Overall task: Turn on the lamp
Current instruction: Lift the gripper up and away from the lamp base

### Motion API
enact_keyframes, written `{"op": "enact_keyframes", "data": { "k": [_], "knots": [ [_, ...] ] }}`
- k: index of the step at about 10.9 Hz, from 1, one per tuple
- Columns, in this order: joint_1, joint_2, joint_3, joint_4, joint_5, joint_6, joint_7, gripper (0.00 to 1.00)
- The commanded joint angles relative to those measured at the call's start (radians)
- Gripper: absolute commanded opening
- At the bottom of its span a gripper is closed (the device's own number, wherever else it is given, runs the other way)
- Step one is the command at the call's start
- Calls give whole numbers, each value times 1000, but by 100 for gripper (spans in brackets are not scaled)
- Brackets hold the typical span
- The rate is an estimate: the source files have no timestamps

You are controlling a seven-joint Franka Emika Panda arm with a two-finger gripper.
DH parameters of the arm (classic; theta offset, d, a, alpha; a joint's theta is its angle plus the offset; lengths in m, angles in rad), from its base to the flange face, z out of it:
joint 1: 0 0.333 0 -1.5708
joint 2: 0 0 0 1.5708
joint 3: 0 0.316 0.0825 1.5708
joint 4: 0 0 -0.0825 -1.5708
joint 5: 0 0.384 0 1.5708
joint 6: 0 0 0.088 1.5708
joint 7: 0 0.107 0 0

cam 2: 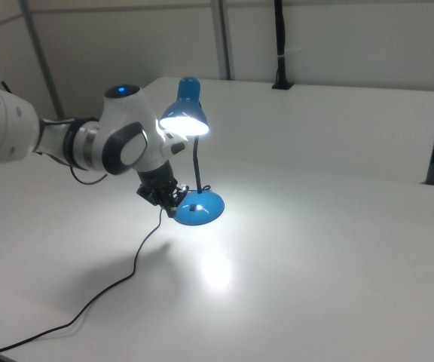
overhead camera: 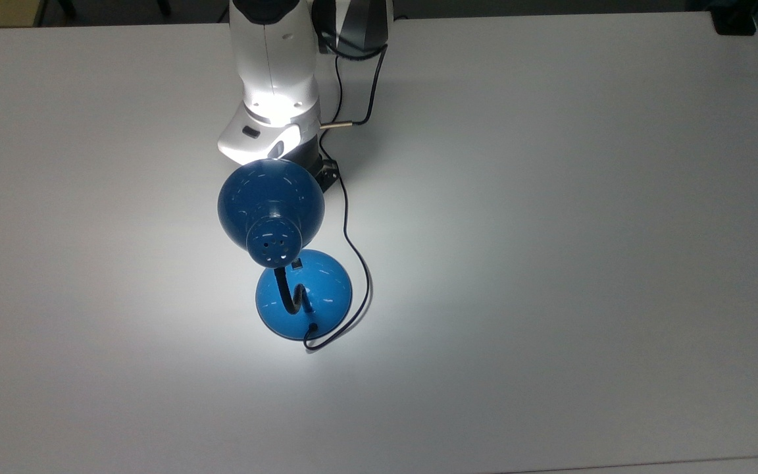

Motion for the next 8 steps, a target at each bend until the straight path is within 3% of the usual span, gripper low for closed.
{"op": "enact_keyframes", "data": {
  "k": [1,4,8],
  "knots": [
    [10,-141,-3,-25,3,-269,4,0],
    [16,-225,-3,22,1,-464,33,0],
    [47,-227,2,217,-34,-689,124,2]
  ]
}}
